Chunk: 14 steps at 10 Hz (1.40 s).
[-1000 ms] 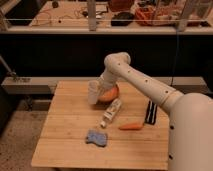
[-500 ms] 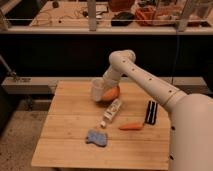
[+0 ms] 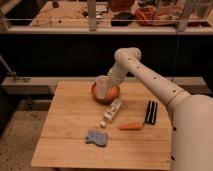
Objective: Place the ceramic cup in the ceramic bowl
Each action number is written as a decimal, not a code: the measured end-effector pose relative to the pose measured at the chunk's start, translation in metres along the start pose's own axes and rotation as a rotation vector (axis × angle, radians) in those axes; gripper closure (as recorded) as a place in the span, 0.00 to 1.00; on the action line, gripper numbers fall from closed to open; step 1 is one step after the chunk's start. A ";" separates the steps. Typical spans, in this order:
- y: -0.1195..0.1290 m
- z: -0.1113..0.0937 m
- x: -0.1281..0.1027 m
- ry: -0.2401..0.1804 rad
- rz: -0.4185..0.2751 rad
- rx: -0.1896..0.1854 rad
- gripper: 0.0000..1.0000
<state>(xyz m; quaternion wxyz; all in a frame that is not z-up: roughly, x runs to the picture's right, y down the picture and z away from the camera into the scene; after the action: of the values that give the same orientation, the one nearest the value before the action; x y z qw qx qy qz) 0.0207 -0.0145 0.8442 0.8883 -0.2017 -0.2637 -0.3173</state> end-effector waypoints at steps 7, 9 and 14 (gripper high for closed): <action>0.001 -0.003 0.006 -0.002 0.008 -0.001 0.73; 0.002 -0.003 0.008 -0.002 0.015 0.001 0.81; 0.001 -0.002 0.008 -0.003 0.023 0.000 0.81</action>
<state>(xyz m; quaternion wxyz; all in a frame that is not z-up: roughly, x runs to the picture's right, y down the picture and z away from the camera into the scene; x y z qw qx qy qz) 0.0270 -0.0186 0.8473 0.8914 -0.2050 -0.2629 -0.3069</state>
